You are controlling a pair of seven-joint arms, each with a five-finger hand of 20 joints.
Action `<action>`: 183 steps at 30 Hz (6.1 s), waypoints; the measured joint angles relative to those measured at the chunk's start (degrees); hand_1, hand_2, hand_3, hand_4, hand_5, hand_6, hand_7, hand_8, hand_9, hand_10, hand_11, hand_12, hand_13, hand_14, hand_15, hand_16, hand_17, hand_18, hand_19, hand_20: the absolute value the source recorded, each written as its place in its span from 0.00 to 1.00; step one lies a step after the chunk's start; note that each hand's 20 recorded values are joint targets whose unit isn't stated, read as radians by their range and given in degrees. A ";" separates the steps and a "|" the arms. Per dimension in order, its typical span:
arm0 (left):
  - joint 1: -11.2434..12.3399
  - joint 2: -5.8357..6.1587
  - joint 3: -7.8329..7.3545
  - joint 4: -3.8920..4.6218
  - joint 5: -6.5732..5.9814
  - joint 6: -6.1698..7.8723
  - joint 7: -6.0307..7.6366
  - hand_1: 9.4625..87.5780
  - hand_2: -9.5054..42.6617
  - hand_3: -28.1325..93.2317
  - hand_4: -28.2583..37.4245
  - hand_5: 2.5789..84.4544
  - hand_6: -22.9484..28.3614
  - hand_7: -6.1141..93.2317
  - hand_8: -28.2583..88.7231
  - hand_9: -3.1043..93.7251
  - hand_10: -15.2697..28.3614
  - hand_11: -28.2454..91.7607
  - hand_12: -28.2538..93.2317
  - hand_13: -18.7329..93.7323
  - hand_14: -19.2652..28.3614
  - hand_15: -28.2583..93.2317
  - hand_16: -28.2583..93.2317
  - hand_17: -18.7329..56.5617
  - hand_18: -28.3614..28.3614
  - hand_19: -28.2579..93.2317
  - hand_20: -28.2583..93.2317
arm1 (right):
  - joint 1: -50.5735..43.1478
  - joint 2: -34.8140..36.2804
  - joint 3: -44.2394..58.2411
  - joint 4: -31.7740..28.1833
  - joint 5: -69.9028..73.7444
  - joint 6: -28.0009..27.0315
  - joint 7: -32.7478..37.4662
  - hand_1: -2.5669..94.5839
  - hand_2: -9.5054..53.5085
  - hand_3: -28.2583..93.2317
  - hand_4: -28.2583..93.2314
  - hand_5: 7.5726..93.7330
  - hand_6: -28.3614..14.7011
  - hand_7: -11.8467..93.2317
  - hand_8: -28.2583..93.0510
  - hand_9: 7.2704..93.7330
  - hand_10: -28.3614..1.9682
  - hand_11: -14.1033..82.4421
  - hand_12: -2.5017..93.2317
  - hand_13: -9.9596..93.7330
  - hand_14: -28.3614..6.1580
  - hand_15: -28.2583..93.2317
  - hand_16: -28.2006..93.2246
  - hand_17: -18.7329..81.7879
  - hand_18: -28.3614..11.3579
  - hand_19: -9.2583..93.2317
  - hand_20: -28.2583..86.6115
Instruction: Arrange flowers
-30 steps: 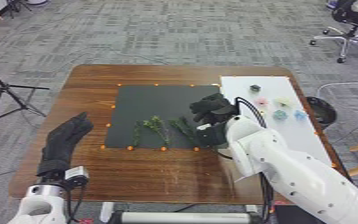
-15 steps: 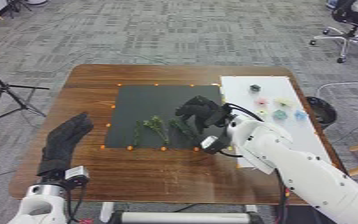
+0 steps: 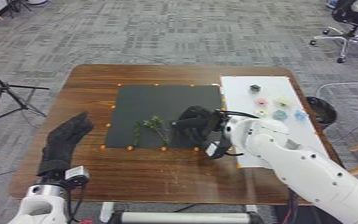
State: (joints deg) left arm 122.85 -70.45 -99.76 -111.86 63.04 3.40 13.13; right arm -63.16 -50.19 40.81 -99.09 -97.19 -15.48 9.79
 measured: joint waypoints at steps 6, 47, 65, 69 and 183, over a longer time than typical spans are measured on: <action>-0.01 -0.06 0.01 0.00 0.00 -0.04 0.01 0.13 0.26 0.81 0.00 0.50 0.52 0.15 0.20 0.46 0.66 0.37 0.34 0.47 0.78 0.37 0.26 0.27 0.75 0.34 0.37 | 0.45 -0.46 -0.67 0.23 -1.60 1.47 1.37 0.24 0.46 0.65 0.14 0.56 0.54 0.19 0.20 0.59 0.48 0.22 0.12 0.96 0.63 0.68 0.47 0.77 0.29 1.00 0.67; -0.31 0.00 0.28 0.08 0.13 -1.11 -0.58 0.13 0.25 0.82 0.00 0.50 0.51 0.17 0.19 0.46 0.64 0.37 0.33 0.48 0.75 0.36 0.27 0.28 0.75 0.33 0.37 | -0.64 -0.52 -0.04 -3.41 5.30 11.03 8.49 0.24 0.44 0.63 0.15 0.60 0.55 0.20 0.20 0.65 0.47 0.23 0.13 0.99 0.68 0.65 0.48 0.80 0.33 1.00 0.67; -0.38 -0.19 0.35 0.13 0.14 -1.38 -0.47 0.12 0.25 0.82 0.00 0.50 0.51 0.17 0.19 0.47 0.64 0.37 0.33 0.48 0.75 0.36 0.27 0.28 0.75 0.33 0.37 | -0.86 -3.77 0.07 1.89 -2.48 7.99 9.82 0.23 0.44 0.65 0.15 0.59 0.54 0.19 0.20 0.64 0.47 0.23 0.13 0.99 0.67 0.65 0.49 0.80 0.32 1.00 0.67; -0.38 -0.21 0.38 0.15 0.14 -1.52 -0.47 0.12 0.25 0.82 0.00 0.50 0.51 0.17 0.19 0.47 0.64 0.37 0.33 0.48 0.75 0.36 0.27 0.28 0.75 0.33 0.37 | -0.83 -3.56 0.06 1.80 -2.49 8.68 10.64 0.23 0.44 0.64 0.15 0.60 0.54 0.19 0.20 0.64 0.46 0.23 0.13 0.99 0.67 0.65 0.49 0.80 0.33 1.00 0.67; -0.36 -0.60 0.01 0.11 0.39 -2.65 -1.01 0.12 0.26 0.82 0.00 0.50 0.52 0.16 0.19 0.46 0.65 0.37 0.33 0.48 0.77 0.36 0.27 0.27 0.75 0.33 0.37 | -16.51 10.48 17.07 4.96 -31.32 19.52 7.48 0.70 0.00 0.64 0.12 0.80 0.66 0.27 0.36 0.95 0.66 0.20 0.38 0.98 0.77 0.72 0.49 0.81 0.37 1.00 0.75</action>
State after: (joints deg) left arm 122.49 -71.06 -99.76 -111.75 63.43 0.75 12.12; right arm -79.67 -39.72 57.88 -94.12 -128.51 4.04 17.27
